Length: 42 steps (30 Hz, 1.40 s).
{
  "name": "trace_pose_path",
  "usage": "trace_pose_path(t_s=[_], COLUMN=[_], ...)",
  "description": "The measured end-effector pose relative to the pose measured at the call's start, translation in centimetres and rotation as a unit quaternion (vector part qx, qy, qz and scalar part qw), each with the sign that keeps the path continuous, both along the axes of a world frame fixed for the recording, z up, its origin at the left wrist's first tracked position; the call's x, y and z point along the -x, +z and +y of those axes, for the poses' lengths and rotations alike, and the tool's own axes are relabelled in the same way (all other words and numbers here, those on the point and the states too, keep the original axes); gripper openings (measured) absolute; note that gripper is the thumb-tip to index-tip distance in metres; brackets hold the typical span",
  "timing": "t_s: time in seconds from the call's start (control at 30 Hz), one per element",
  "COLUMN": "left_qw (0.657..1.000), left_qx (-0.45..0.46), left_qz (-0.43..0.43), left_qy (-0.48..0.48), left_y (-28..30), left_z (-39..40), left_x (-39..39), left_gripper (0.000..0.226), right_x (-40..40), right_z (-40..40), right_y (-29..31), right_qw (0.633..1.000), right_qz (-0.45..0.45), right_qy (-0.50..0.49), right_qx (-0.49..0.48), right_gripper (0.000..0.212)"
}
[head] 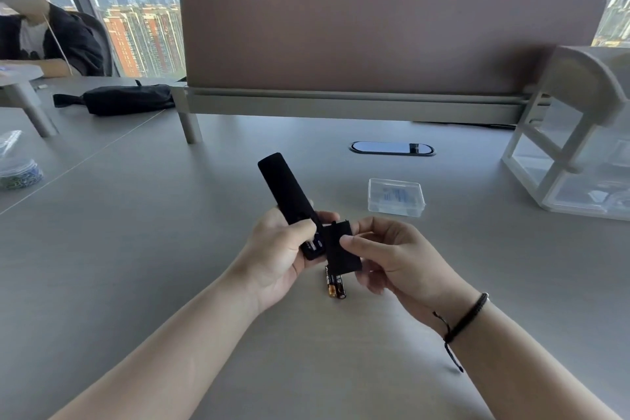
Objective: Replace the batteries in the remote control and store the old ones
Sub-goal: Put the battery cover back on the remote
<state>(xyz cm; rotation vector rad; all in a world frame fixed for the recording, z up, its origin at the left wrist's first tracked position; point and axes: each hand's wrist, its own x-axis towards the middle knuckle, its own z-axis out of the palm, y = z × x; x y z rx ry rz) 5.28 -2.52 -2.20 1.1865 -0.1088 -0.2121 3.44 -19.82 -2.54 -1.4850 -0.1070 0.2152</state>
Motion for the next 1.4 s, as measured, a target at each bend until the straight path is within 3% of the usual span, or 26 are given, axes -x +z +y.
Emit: trace_pose_path(t_s=[0.43, 0.6, 0.77, 1.03, 1.4], left_qw=[0.997, 0.994, 0.988, 0.992, 0.989], left_qx=[0.053, 0.076, 0.111, 0.057, 0.015], left_qz=[0.034, 0.031, 0.044, 0.005, -0.015], left_qy=[-0.053, -0.069, -0.100, -0.113, -0.148], left_y=[-0.26, 0.13, 0.38, -0.13, -0.23], left_z=[0.00, 0.09, 0.14, 0.20, 0.15], left_x=[-0.01, 0.24, 0.35, 0.34, 0.59], left_gripper=[0.030, 0.021, 0.027, 0.036, 0.035], right_x=[-0.37, -0.17, -0.12, -0.37, -0.56], right_z=[0.16, 0.12, 0.26, 0.15, 0.28], right_y=[-0.60, -0.07, -0.11, -0.02, -0.26], right_qw=[0.991, 0.990, 0.989, 0.977, 0.975], right_qz=[-0.094, -0.129, -0.136, -0.140, -0.151], right_qy=[-0.050, -0.018, -0.027, -0.138, -0.141], right_qx=[0.079, 0.061, 0.059, 0.087, 0.088], right_gripper=[0.012, 0.015, 0.017, 0.034, 0.018])
